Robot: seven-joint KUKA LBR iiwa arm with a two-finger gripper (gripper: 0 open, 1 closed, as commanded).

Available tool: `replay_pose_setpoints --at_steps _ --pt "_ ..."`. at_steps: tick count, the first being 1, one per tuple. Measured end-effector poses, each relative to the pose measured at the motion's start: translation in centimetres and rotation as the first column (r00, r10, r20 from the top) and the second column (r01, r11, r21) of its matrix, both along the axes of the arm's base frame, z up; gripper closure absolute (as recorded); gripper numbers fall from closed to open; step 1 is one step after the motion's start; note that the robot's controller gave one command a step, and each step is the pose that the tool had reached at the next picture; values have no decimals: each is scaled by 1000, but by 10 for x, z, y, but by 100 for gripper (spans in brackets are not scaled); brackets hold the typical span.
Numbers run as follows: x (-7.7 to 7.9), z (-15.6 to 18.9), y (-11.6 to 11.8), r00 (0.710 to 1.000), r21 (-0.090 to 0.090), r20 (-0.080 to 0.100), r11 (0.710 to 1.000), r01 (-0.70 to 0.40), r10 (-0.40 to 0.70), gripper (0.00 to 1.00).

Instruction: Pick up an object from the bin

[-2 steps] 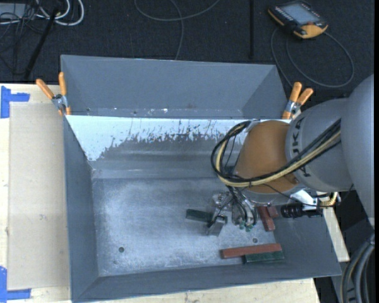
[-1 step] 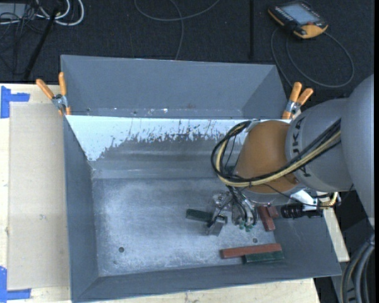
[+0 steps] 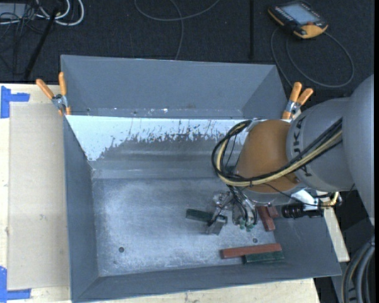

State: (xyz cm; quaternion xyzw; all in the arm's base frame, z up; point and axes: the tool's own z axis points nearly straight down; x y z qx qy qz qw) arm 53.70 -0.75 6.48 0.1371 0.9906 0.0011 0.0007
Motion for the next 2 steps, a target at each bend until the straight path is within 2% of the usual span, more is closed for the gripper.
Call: replay_pose_setpoints --at_steps 2 --pt "-3 36 0 1000 -1 -9 1000 -2 2 100"
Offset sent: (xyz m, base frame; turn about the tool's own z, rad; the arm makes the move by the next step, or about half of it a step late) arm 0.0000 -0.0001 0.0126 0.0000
